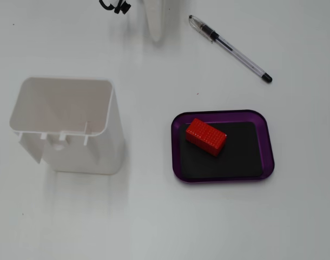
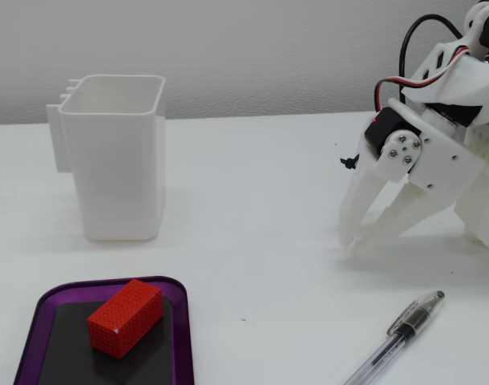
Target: Remove the cube from the box.
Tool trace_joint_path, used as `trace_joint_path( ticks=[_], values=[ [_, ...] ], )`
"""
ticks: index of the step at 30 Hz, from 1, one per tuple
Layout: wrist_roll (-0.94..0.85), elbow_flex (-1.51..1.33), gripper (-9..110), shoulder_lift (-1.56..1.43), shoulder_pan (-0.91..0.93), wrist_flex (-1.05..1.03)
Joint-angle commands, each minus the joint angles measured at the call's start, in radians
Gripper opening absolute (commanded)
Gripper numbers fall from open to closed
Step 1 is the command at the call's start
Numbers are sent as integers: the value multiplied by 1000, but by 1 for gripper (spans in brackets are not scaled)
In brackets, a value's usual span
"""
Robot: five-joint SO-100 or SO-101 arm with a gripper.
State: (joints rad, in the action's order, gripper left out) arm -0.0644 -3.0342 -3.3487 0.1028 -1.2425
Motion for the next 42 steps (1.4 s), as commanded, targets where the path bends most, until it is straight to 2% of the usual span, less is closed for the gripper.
trace_joint_path(
  ticks=[1, 17, 22, 26, 31, 37, 42],
  values=[
    [74, -32, 0, -63, -175, 130],
    [71, 51, 0, -46, -172, 127],
    [-57, 173, 1, 40, -106, 140],
    [-9, 468, 5, 350, -94, 126],
    [97, 988, 11, 968, -114, -5],
    [344, 1603, 15, 1600, -273, -137],
    [468, 2034, 18, 1979, -281, -207]
  ],
)
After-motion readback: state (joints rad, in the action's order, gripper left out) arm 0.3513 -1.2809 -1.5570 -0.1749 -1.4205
